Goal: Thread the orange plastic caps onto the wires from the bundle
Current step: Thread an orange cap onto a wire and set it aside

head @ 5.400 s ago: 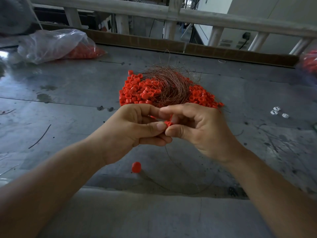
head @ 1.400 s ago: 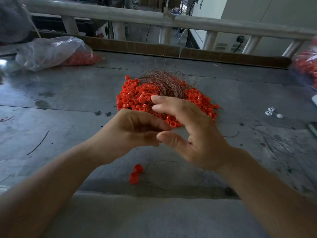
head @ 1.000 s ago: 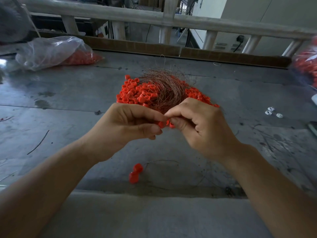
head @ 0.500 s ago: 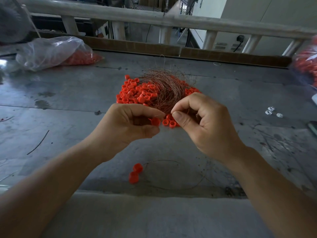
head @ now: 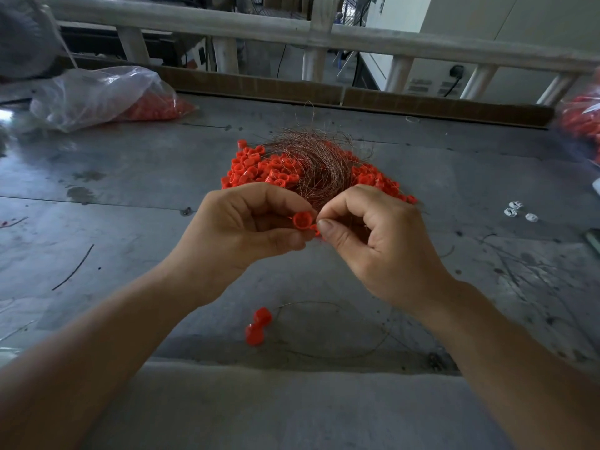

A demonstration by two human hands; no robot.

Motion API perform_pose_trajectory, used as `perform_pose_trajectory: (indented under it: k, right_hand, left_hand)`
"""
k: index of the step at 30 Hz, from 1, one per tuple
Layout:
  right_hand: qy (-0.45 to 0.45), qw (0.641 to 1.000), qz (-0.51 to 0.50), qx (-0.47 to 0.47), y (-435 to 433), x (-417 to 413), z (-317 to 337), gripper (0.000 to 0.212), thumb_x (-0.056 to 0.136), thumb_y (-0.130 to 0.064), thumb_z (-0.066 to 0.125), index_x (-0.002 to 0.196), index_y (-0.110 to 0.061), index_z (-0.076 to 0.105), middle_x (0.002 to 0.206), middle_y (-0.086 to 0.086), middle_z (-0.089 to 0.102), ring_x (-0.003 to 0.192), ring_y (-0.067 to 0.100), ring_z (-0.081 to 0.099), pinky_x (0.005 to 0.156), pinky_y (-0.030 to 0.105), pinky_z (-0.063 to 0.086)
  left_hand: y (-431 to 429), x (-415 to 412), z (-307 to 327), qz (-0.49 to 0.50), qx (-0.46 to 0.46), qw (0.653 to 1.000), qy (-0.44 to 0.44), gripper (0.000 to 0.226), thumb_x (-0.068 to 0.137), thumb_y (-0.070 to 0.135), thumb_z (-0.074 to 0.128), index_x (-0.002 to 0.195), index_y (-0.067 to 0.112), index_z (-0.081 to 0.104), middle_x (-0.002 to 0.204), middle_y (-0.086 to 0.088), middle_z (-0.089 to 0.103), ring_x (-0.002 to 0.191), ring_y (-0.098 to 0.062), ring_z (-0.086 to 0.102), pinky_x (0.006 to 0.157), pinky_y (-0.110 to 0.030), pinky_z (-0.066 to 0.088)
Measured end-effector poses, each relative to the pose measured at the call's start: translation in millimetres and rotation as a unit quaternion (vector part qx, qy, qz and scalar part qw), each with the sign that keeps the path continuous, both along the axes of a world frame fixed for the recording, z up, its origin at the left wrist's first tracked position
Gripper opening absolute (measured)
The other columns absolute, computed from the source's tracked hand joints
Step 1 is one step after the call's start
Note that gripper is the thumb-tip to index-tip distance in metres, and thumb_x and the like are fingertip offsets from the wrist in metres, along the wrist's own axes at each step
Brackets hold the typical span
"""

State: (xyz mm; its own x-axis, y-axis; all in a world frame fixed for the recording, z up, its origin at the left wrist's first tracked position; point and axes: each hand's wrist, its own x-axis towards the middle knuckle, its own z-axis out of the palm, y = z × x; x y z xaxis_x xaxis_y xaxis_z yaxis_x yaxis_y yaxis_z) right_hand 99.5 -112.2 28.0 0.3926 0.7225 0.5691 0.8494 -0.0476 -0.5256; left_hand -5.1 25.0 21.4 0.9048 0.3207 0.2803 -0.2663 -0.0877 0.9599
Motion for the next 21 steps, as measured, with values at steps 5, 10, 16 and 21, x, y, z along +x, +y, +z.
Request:
perform_pose_trajectory:
  k: [5,10,16,21]
  right_hand:
    - [0.006,1.000,-0.012,-0.010,-1.0,1.8,1.4,0.010,0.081,-0.014,0.057,0.076,-0.009,0.063,0.071,-0.004,0.059,0.065,0.005,0.052,0.060,0.016,0.042]
    - [0.009,1.000,-0.018,-0.012,-4.2,5.9,3.7,0.010,0.081,-0.015,0.058,0.075,-0.009,0.063,0.071,-0.002,0.062,0.066,0.005,0.053,0.061,0.013,0.040]
    - [0.017,0.999,-0.021,-0.023,-4.0,5.4,3.8,0.010,0.081,-0.016,0.057,0.076,-0.010,0.063,0.071,-0.002,0.062,0.066,0.006,0.052,0.061,0.016,0.040]
    - [0.021,0.999,-0.023,-0.026,-4.6,5.5,4.8,0.010,0.081,-0.017,0.057,0.075,-0.011,0.063,0.070,-0.006,0.059,0.063,0.002,0.049,0.059,0.011,0.037]
  left_hand:
    - [2.5,-1.0,-0.1,-0.015,-0.051,0.999,-0.003,0.025,0.063,0.003,0.070,0.086,0.012,0.074,0.084,-0.006,0.073,0.077,-0.016,0.069,0.068,-0.021,0.054]
    - [3.4,-0.8,-0.2,-0.023,-0.083,0.996,0.007,0.030,0.068,0.000,0.059,0.091,0.014,0.073,0.087,-0.007,0.073,0.080,-0.017,0.070,0.068,-0.020,0.054]
    - [4.4,-2.1,0.2,-0.025,-0.085,0.996,0.007,0.027,0.069,0.004,0.062,0.091,0.014,0.073,0.087,-0.006,0.073,0.080,-0.016,0.070,0.068,-0.020,0.054]
    - [3.9,-1.6,0.0,-0.025,-0.085,0.996,0.010,0.028,0.064,0.008,0.064,0.089,0.018,0.075,0.085,-0.004,0.074,0.079,-0.015,0.070,0.068,-0.019,0.054]
